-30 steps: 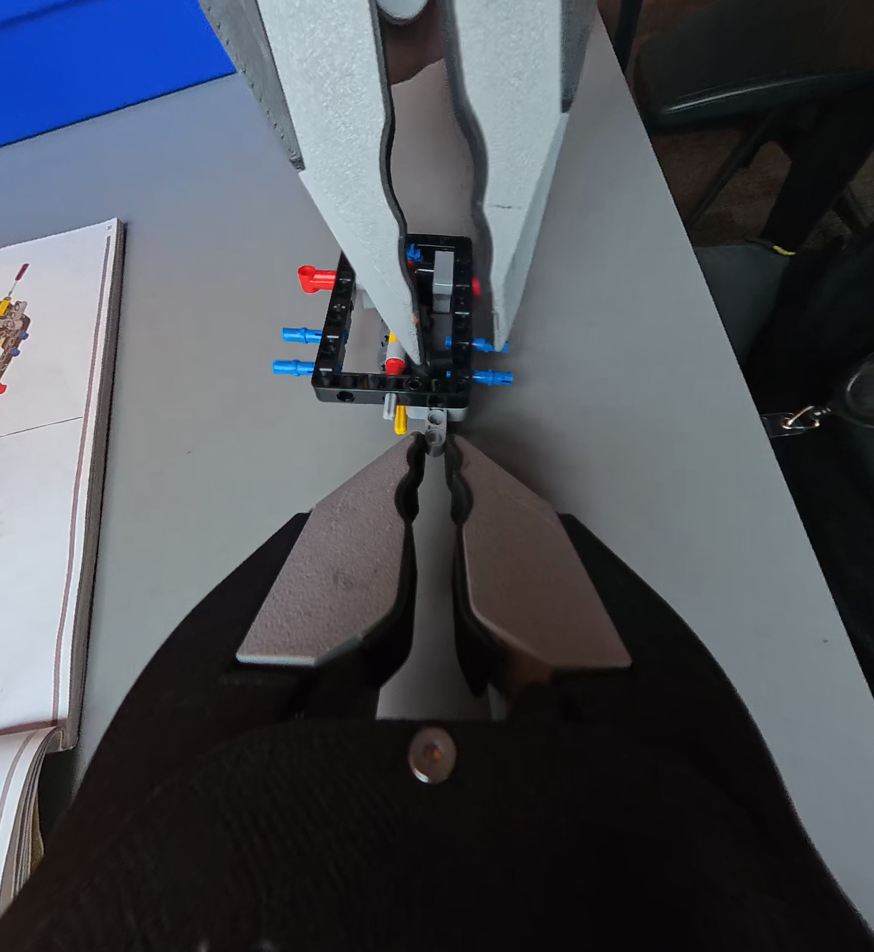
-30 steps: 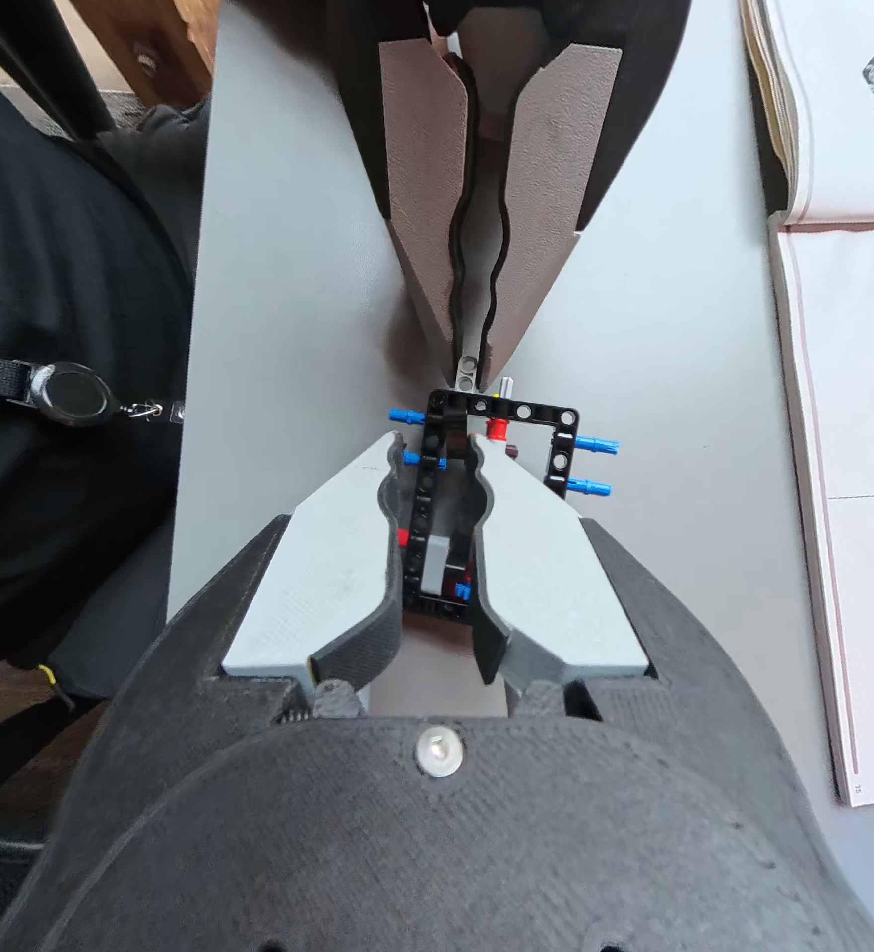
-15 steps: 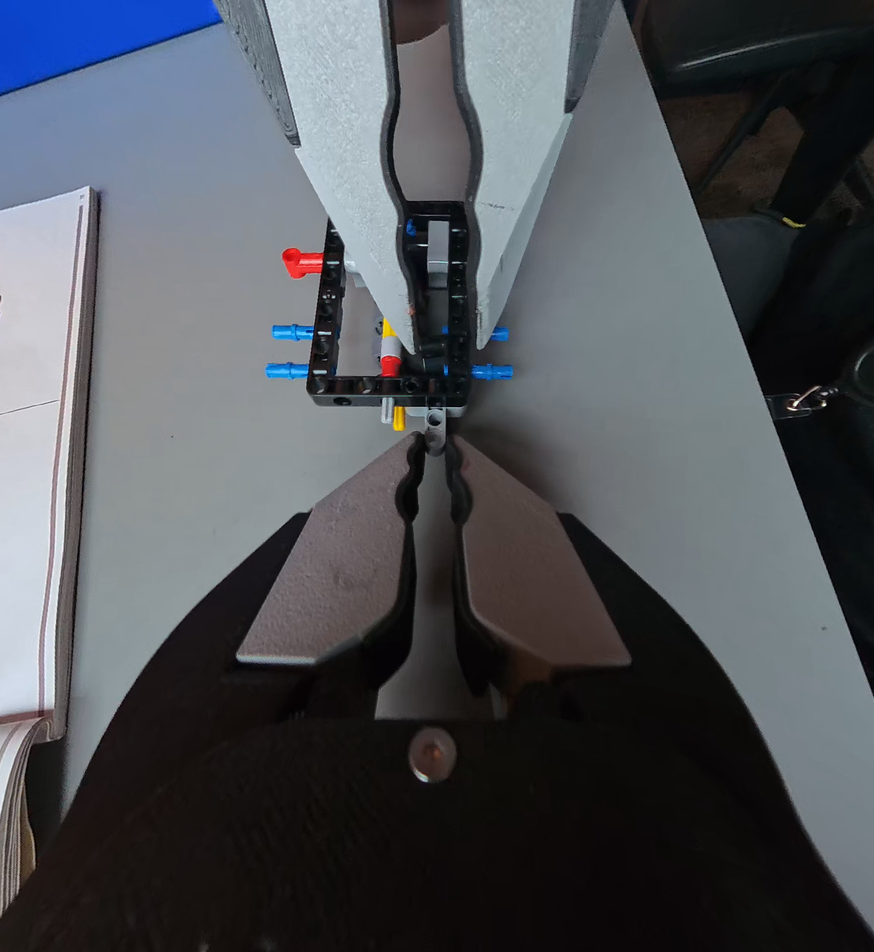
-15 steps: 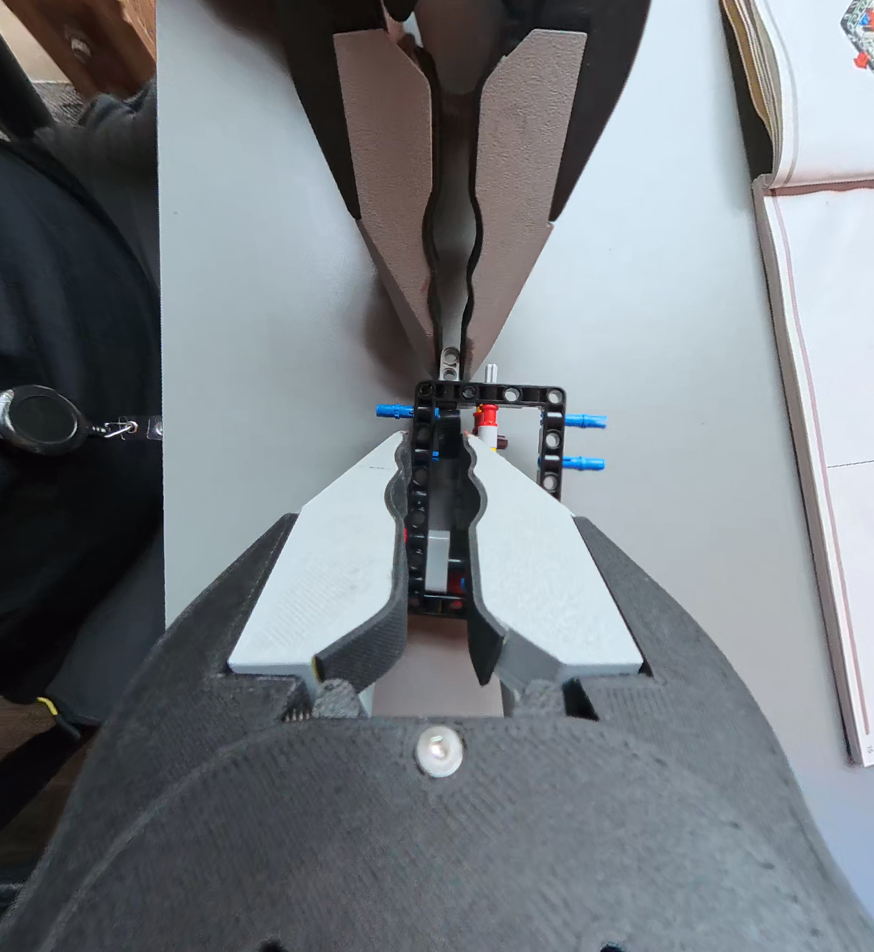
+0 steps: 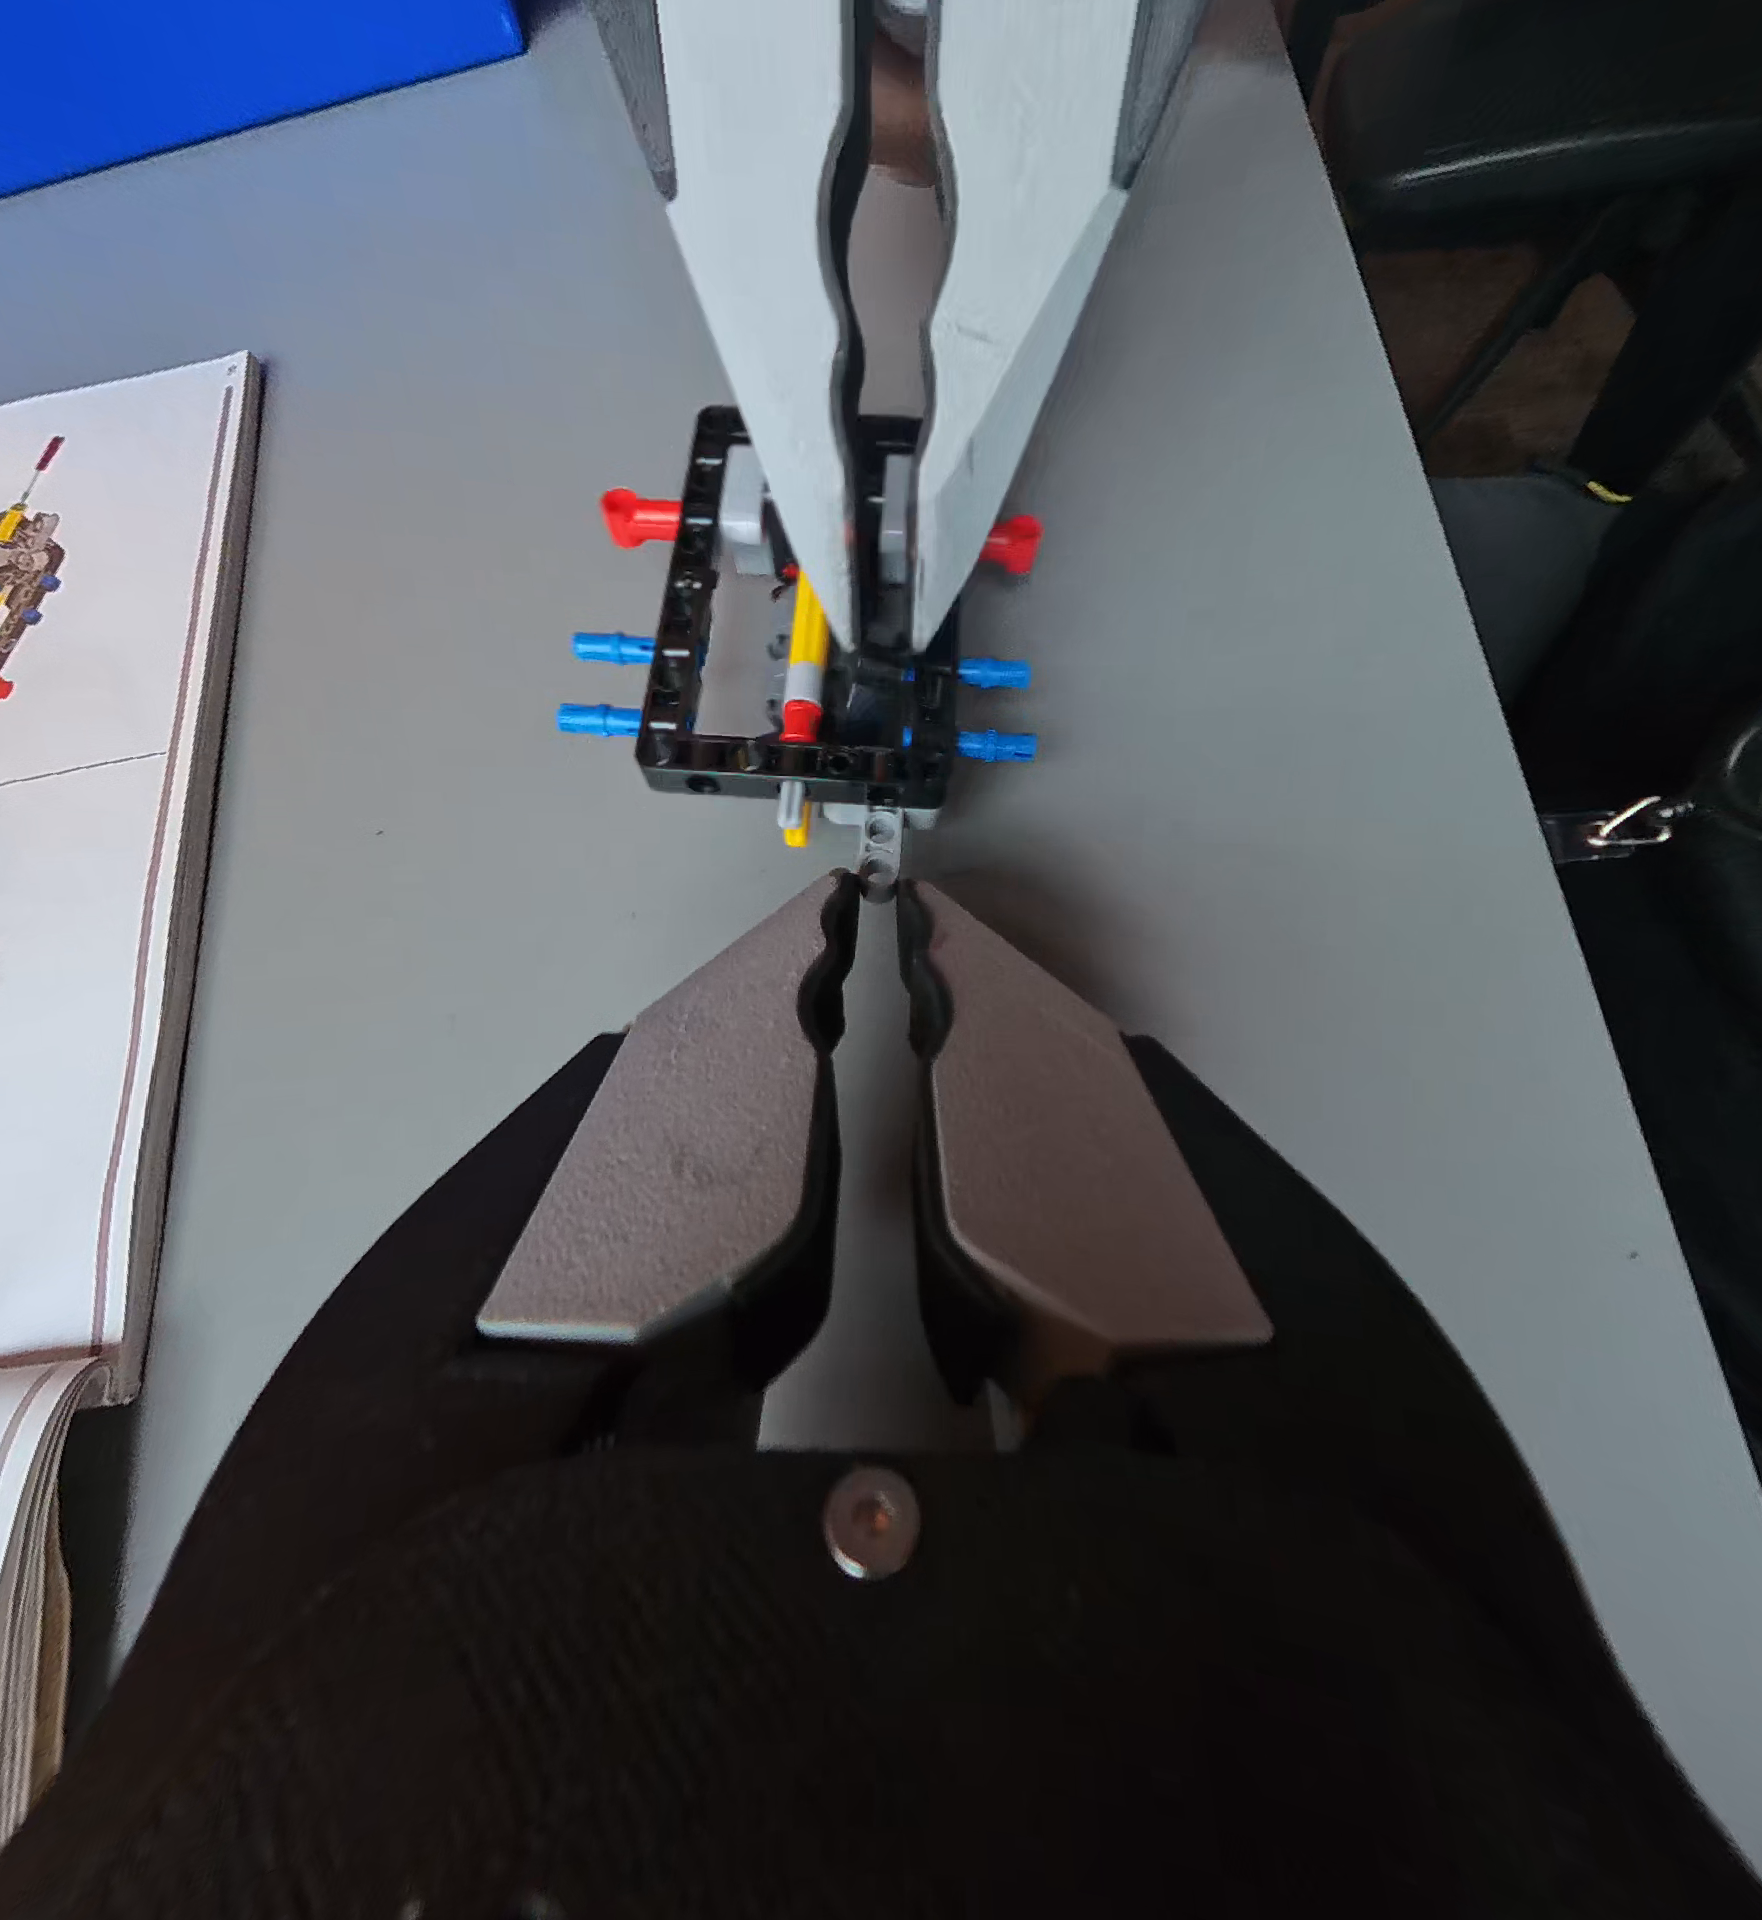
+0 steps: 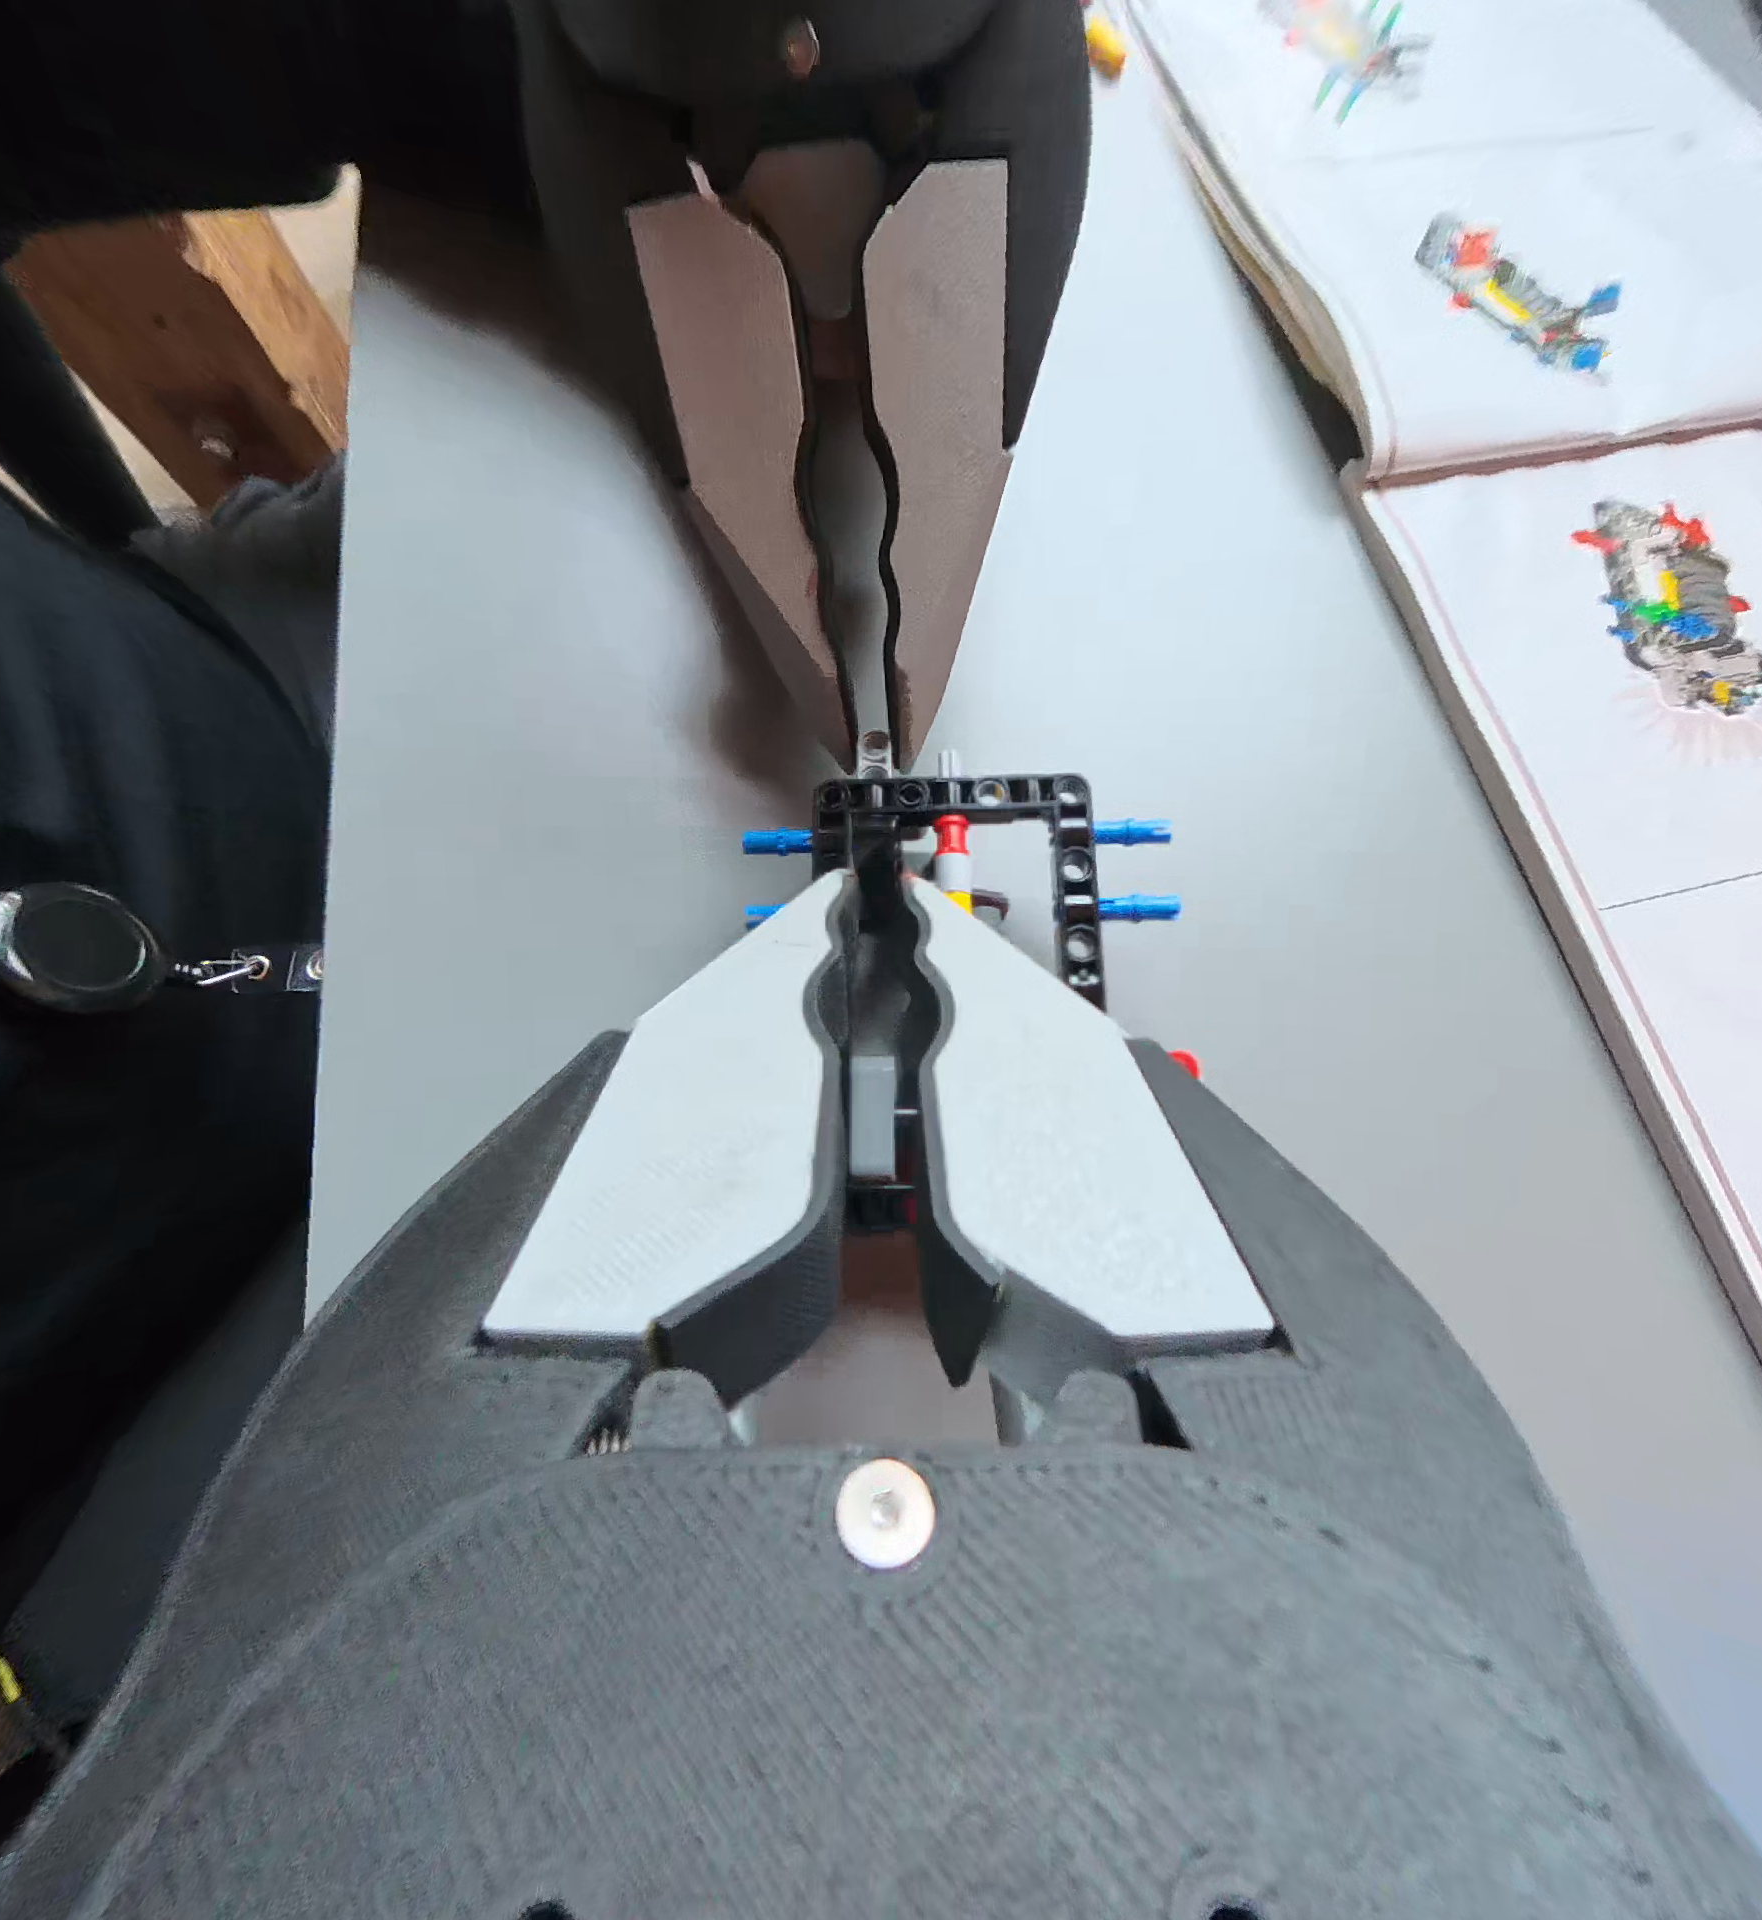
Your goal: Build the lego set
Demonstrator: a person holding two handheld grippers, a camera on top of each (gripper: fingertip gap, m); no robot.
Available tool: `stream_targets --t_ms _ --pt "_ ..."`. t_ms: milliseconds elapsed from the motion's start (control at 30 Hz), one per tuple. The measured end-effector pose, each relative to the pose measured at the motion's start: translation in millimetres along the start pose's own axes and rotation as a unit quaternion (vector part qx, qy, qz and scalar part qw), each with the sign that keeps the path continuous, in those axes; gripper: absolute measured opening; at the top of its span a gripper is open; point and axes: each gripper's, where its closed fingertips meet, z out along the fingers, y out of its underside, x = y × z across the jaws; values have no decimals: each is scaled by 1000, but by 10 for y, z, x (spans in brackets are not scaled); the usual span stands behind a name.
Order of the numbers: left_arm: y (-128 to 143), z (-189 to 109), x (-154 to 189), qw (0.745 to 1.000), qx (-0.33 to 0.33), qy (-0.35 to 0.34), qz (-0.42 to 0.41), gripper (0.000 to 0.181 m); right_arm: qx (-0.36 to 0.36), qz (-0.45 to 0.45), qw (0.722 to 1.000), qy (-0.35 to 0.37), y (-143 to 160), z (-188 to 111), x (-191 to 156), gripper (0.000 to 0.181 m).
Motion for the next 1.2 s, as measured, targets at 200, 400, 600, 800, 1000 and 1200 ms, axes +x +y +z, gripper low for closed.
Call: stream_targets --t_ms 200,400,600,800,1000,1200 --pt "16 9 -24 1000 -7 -17 9 5 35 26 999 0 75 -46 32 3" --pt "-44 -172 -108 999 -5 -43 19 5 155 39 987 24 -266 -477 64 0" --pt "-187 -618 -445 974 -119 -119 152 5 188 100 976 51 -180 -665 310 0" --pt "-249 -817 -672 848 -279 -206 401 4 54 156 984 68 426 -369 450 28" --pt "-253 -596 -431 704 -324 -254 579 4 25 114 986 117 528 -519 522 35" --pt "-95 -232 1 709 -296 -244 592 0 -41 107 987 112 796 -418 493 35"
